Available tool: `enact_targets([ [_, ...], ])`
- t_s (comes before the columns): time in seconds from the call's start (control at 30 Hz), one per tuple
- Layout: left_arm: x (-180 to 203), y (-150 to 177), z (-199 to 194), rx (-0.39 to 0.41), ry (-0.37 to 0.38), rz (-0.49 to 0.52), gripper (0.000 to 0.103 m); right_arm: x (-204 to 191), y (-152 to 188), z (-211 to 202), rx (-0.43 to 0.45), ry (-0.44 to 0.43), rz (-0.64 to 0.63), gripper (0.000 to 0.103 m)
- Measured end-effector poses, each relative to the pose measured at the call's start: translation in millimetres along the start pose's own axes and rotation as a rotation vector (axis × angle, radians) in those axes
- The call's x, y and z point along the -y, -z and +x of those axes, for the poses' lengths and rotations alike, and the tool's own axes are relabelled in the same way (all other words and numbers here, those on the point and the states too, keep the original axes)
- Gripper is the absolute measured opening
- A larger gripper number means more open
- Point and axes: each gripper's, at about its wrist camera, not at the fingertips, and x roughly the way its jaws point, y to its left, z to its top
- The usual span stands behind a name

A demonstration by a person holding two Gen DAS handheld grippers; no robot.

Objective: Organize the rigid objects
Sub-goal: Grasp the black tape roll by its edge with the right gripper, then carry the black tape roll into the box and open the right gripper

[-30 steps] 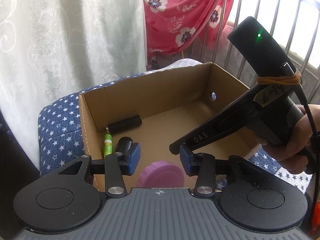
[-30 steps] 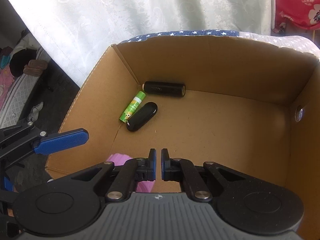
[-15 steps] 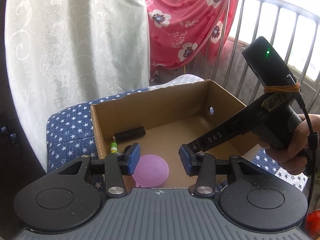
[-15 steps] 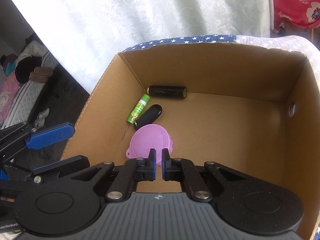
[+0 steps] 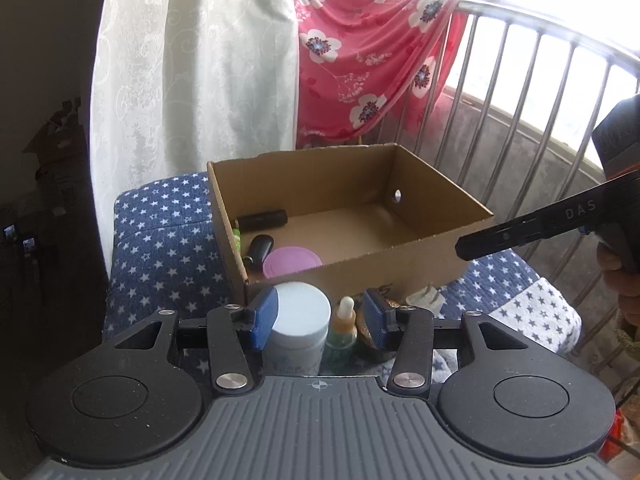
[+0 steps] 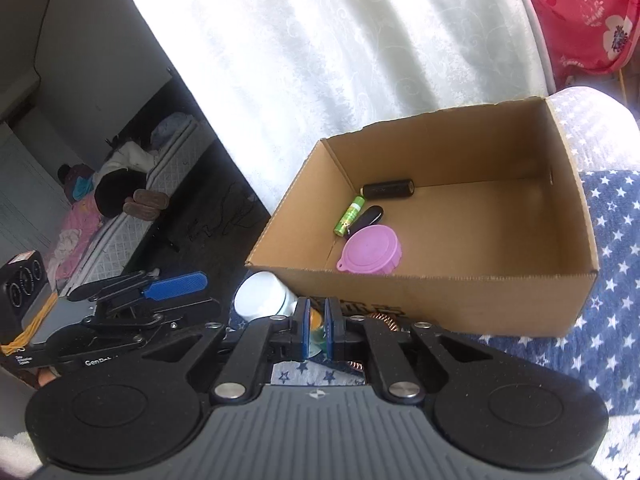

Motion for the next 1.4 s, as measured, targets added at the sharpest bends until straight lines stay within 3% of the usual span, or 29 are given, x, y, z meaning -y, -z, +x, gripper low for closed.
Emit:
enact_targets([
  [0.1, 2.4, 23.3, 0.7, -0.038, 0.009, -0.004, 0.052, -3.4, 28.4, -3.3, 0.004, -0.02, 0.011, 0.01],
  [0.27, 9.8, 59.2, 10.4, -0.094, 0.045, -0.01, 0.058, -8.4, 68.2, 22.1, -0.049, -0.013, 0.025, 0.028],
  [0.37, 15.9, 73.9, 15.7, -0.116, 0.068, -0.013, 0.061, -10.0, 79.3, 39.9, -0.073, -0.006, 0.027, 0.033],
  [0.47, 25.1, 84.5, 19.8, -0.12, 0.073, 0.012, 0.067, -8.7, 86.4, 56.5, -0.107, 0.0, 0.04, 0.033],
  [0.83, 41.5, 104.4, 41.7, -0.164, -0.011, 0.084, 0.067, -13.4, 100.8, 89.8, -0.181, 0.036, 0.011, 0.033],
  [1.4, 48.5, 108.0, 47.9, -0.143, -0.02, 0.103, 0.062, -10.5, 107.8, 100.1, -0.18, 0.082, -0.021, 0.029],
])
